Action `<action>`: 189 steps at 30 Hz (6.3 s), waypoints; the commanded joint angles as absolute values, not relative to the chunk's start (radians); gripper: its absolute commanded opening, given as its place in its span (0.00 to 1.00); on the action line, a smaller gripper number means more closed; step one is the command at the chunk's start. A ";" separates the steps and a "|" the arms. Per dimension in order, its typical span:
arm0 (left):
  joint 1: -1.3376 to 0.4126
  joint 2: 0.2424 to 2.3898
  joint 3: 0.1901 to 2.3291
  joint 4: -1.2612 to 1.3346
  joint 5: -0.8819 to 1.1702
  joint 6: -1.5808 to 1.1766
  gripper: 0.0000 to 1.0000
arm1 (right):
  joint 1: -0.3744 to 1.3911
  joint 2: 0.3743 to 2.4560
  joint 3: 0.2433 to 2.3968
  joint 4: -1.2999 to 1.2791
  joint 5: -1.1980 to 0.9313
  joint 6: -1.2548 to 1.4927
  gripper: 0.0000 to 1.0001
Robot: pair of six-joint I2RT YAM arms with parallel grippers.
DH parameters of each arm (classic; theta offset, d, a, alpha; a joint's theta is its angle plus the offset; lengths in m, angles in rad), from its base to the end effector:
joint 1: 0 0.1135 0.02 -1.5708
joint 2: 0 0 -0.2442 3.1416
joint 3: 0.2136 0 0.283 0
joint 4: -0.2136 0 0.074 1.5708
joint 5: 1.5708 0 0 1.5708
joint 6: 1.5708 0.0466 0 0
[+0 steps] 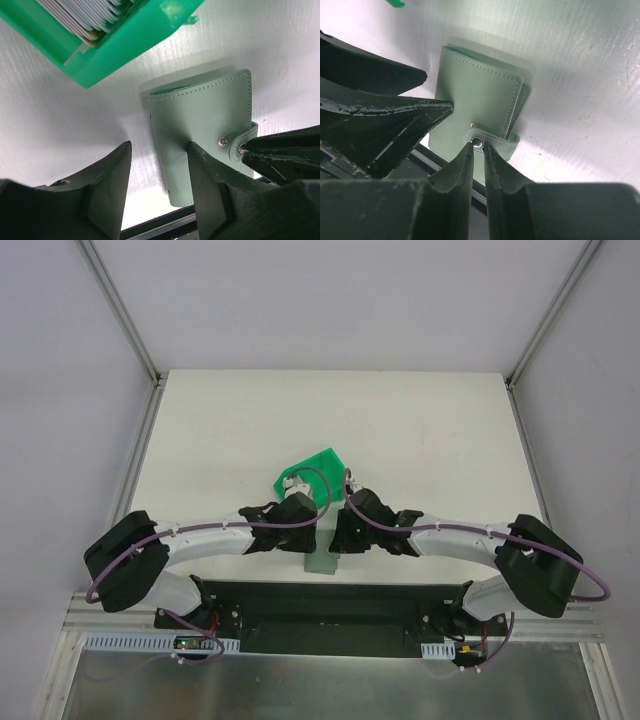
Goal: Put the credit cards into the card holder
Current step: Close the card holder at the center of the board.
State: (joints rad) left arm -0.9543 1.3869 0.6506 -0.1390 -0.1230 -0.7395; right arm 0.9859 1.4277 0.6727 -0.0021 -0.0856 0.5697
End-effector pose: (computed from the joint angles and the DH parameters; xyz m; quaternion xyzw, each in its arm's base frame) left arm 0.1767 -0.2395 0.1200 0.0798 0.9352 -0.2166 0.2686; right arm 0.1707 0.2650 0.1267 -0.2061 0.8942 0.3054 0.2541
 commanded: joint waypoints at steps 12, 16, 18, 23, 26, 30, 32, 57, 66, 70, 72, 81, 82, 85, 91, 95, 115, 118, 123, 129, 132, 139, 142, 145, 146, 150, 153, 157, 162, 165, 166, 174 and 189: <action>-0.968 1.388 0.607 -0.121 -0.095 -0.759 0.45 | 0.996 1.482 0.701 -0.005 -0.090 0.575 0.16; -0.976 1.387 0.598 -0.118 -0.095 -0.772 0.45 | 0.996 1.486 0.699 -0.005 -0.095 0.575 0.16; -0.980 1.390 0.597 -0.115 -0.095 -0.776 0.45 | 0.999 1.489 0.701 0.026 -0.097 0.575 0.16; -0.983 1.391 0.600 -0.114 -0.092 -0.781 0.45 | 0.999 1.499 0.706 0.040 -0.103 0.575 0.17; -0.991 1.393 0.603 -0.110 -0.094 -0.785 0.45 | 1.000 1.509 0.703 0.054 -0.109 0.581 0.16; -0.992 1.385 0.588 -0.106 -0.098 -0.813 0.46 | 1.003 1.494 0.693 0.084 -0.098 0.592 0.16; -0.992 1.374 0.578 -0.089 -0.087 -0.824 0.46 | 1.005 1.493 0.690 0.092 -0.095 0.595 0.16; -0.994 1.327 0.502 -0.025 -0.067 -0.862 0.35 | 1.006 1.618 0.834 -0.208 -0.012 0.569 0.13; -0.994 1.321 0.488 -0.026 -0.067 -0.864 0.20 | 1.008 1.678 0.916 -0.314 -0.006 0.557 0.13; -0.994 1.321 0.482 -0.022 -0.063 -0.868 0.17 | 1.014 1.729 0.977 -0.393 0.040 0.540 0.12; -0.994 1.321 0.479 -0.011 -0.057 -0.867 0.15 | 1.019 1.746 0.994 -0.400 0.034 0.538 0.12; -0.996 1.304 0.448 0.048 -0.035 -0.873 0.07 | 1.035 1.809 1.052 -0.480 0.075 0.540 0.07; -0.996 1.299 0.442 0.054 -0.035 -0.874 0.07 | 1.038 1.815 1.052 -0.489 0.078 0.541 0.07; -0.996 1.284 0.425 0.071 -0.035 -0.879 0.07 | 1.040 1.853 1.068 -0.508 0.083 0.537 0.06; -0.994 1.282 0.414 0.095 -0.025 -0.879 0.05 | 1.043 1.908 1.123 -0.583 0.126 0.515 0.07; -0.996 1.279 0.405 0.106 -0.018 -0.876 0.05 | 1.040 1.963 1.150 -0.617 0.127 0.499 0.07; -0.996 1.236 0.382 0.127 -0.026 -0.879 0.12 | 1.003 1.880 1.022 -0.401 0.062 0.476 0.10; -0.994 1.221 0.383 0.127 -0.037 -0.876 0.15 | 0.999 1.768 0.954 -0.286 0.046 0.483 0.14; -0.994 1.215 0.411 0.097 -0.064 -0.862 0.20 | 0.988 1.615 0.862 -0.157 0.037 0.514 0.17; -0.996 1.221 0.439 0.069 -0.083 -0.839 0.22 | 0.976 1.600 0.827 -0.120 0.011 0.529 0.18; -0.994 1.232 0.446 0.066 -0.077 -0.833 0.22 | 0.974 1.603 0.821 -0.100 0.011 0.535 0.18; -0.994 1.256 0.453 0.067 -0.057 -0.825 0.20 | 0.976 1.601 0.816 -0.051 -0.040 0.529 0.18; -0.994 1.276 0.463 0.066 -0.048 -0.818 0.18 | 0.976 1.606 0.812 -0.037 -0.049 0.531 0.17; -0.996 1.282 0.466 0.066 -0.043 -0.819 0.18 | 0.982 1.585 0.789 -0.017 -0.040 0.531 0.17; -0.996 1.281 0.466 0.067 -0.044 -0.819 0.18 | 0.979 1.583 0.790 -0.021 -0.040 0.532 0.17; -0.996 1.278 0.469 0.066 -0.044 -0.810 0.19 | 0.980 1.556 0.772 -0.043 -0.020 0.540 0.17; -0.994 1.270 0.469 0.066 -0.046 -0.808 0.20 | 0.982 1.536 0.759 -0.063 -0.006 0.543 0.18; -0.996 1.276 0.477 0.064 -0.043 -0.802 0.21 | 0.985 1.525 0.747 -0.071 -0.006 0.558 0.19; -0.996 1.282 0.479 0.060 -0.046 -0.805 0.22 | 0.983 1.494 0.733 -0.058 0.028 0.555 0.20; -0.994 1.287 0.482 0.058 -0.046 -0.805 0.22 | 0.988 1.474 0.709 -0.026 0.025 0.557 0.21; -0.994 1.292 0.483 0.058 -0.045 -0.804 0.22 | 0.986 1.476 0.707 -0.018 0.018 0.554 0.21; -0.994 1.310 0.503 0.058 -0.034 -0.788 0.27 | 1.008 1.497 0.729 0.026 -0.029 0.531 0.18; -0.994 1.221 0.535 -0.031 -0.100 -0.720 0.47 | 1.023 1.180 0.542 0.005 0.135 0.577 0.25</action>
State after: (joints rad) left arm -0.9829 1.2800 0.5011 0.0433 -0.0605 -0.7811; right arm 1.0275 1.2835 0.5941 0.0010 0.0418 0.5404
